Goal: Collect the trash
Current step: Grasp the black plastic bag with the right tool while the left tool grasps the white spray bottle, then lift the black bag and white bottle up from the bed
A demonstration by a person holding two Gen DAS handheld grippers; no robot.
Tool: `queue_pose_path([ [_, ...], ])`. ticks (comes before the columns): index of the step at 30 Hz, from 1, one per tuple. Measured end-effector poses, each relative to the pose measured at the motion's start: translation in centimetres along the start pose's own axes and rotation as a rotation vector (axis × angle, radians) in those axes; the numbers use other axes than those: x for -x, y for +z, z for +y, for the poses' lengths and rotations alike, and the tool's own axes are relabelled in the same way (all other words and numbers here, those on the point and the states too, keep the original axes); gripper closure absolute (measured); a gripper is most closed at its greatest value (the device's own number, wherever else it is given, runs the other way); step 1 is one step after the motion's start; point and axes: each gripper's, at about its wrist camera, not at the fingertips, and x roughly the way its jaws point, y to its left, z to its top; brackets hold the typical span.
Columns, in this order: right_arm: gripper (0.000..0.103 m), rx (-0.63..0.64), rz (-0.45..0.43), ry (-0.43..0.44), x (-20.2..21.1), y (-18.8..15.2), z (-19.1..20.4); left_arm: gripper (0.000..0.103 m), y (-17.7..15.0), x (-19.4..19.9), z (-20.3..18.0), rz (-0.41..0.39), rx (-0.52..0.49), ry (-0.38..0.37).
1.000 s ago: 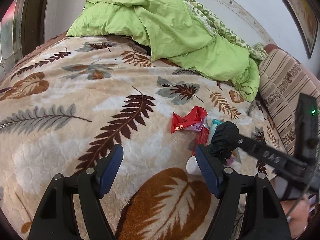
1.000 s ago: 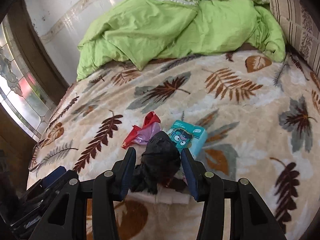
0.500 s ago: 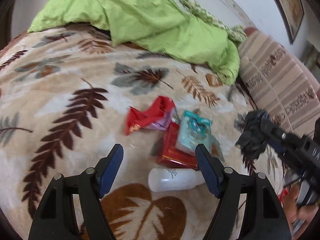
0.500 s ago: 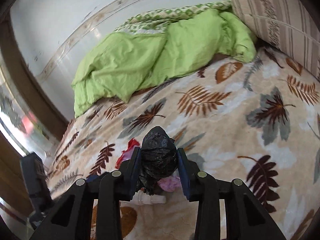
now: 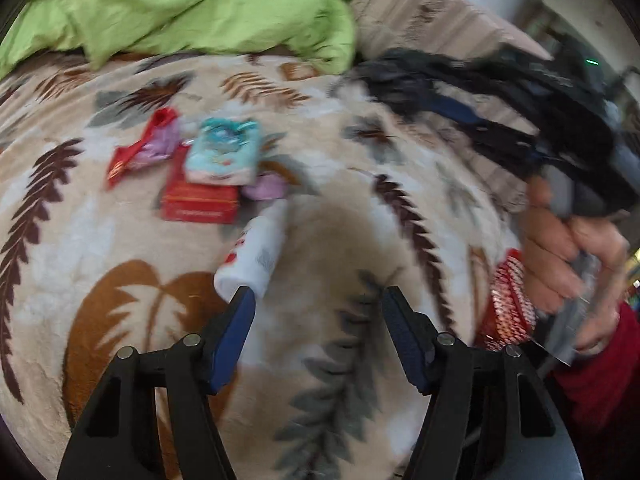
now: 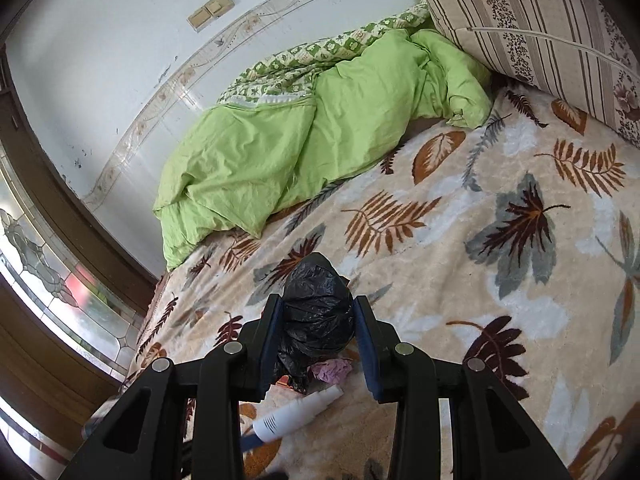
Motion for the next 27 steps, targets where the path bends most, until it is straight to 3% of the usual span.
queue_pose_path([
  [4, 0.065, -0.005, -0.019, 0.007, 0.7, 0.3, -0.2, 0.038, 0.4, 0.9, 0.5, -0.061, 0.007, 0.058],
  [8, 0.065, -0.007, -0.016, 0.005, 0.6, 0.3, -0.5, 0.038, 1.4, -0.9, 1.2, -0.046, 0.037, 0.134],
  [10, 0.065, -0.005, -0.016, 0.002, 0.5, 0.4, -0.6, 0.043, 2.2, -2.1, 1.3, -0.035, 0.045, 0.154],
  [14, 0.065, 0.008, -0.008, 0.000, 0.3, 0.3, -0.3, 0.064, 2.8, -4.5, 0.8, 0.015, 0.014, 0.221],
  [19, 0.065, 0.025, -0.006, -0.005, 0.3, 0.1, 0.0, 0.074, 2.3, -6.4, 0.8, 0.055, -0.003, 0.291],
  [23, 0.065, 0.032, 0.003, -0.008, 0.3, 0.0, 0.4, 0.074, 1.9, -5.6, 0.5, 0.035, 0.006, 0.309],
  [27, 0.065, 0.045, 0.006, -0.007, 0.3, -0.2, 0.8, 0.074, 1.4, -3.3, 0.1, -0.023, 0.038, 0.281],
])
